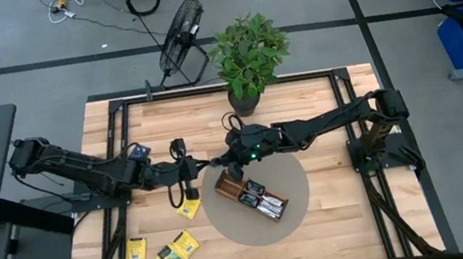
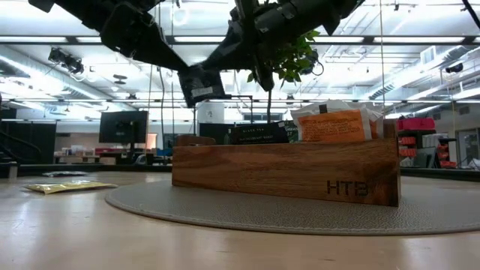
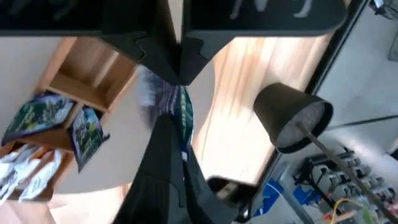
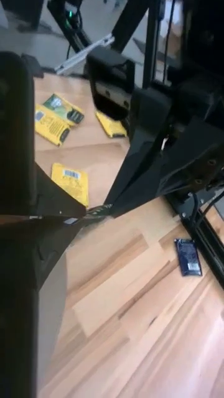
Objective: Pick & Place Tea
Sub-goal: Put the purple tea bag into the middle section of the wooden organizer
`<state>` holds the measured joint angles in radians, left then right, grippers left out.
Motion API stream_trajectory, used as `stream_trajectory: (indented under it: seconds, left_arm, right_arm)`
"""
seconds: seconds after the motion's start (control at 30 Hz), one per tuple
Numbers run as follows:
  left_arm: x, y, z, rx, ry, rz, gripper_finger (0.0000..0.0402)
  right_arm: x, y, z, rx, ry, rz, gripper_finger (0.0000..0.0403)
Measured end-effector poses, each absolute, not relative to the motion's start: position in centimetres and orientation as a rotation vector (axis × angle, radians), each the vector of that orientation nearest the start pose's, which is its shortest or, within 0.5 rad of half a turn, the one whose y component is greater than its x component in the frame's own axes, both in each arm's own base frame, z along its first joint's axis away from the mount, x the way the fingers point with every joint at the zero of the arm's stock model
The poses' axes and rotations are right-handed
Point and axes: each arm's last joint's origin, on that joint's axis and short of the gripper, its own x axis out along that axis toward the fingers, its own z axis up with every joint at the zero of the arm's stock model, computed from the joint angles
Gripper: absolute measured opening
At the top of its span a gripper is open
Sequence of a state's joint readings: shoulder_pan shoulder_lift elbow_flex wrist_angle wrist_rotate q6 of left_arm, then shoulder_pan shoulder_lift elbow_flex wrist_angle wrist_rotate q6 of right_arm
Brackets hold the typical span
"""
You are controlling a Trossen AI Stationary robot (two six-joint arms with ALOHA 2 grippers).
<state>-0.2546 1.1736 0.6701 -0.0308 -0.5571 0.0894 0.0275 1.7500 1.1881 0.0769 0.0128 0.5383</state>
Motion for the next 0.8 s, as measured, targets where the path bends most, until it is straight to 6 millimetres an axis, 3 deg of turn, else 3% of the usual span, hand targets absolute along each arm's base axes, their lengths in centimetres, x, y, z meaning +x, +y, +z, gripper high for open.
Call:
stream_trajectory:
  seconds: [0.3,0.57,0.8]
  left_arm:
    - [23.2,-5.3,22.9,0.251,0.549,0.255,0.0084]
    - [22.6,-6.5,22.5,0.172,0.324,0.203,0.01]
    - [20.7,-6.3,21.0,0.086,0.141,0.162,0.0101]
  right_arm:
    - [37.4,3.7,24.3,0.378,0.548,-0.26,0.0002]
    - [35.5,8.3,25.2,0.242,0.53,-0.349,0.0001]
    - [33.7,12.3,25.2,0.184,0.464,-0.46,0.0]
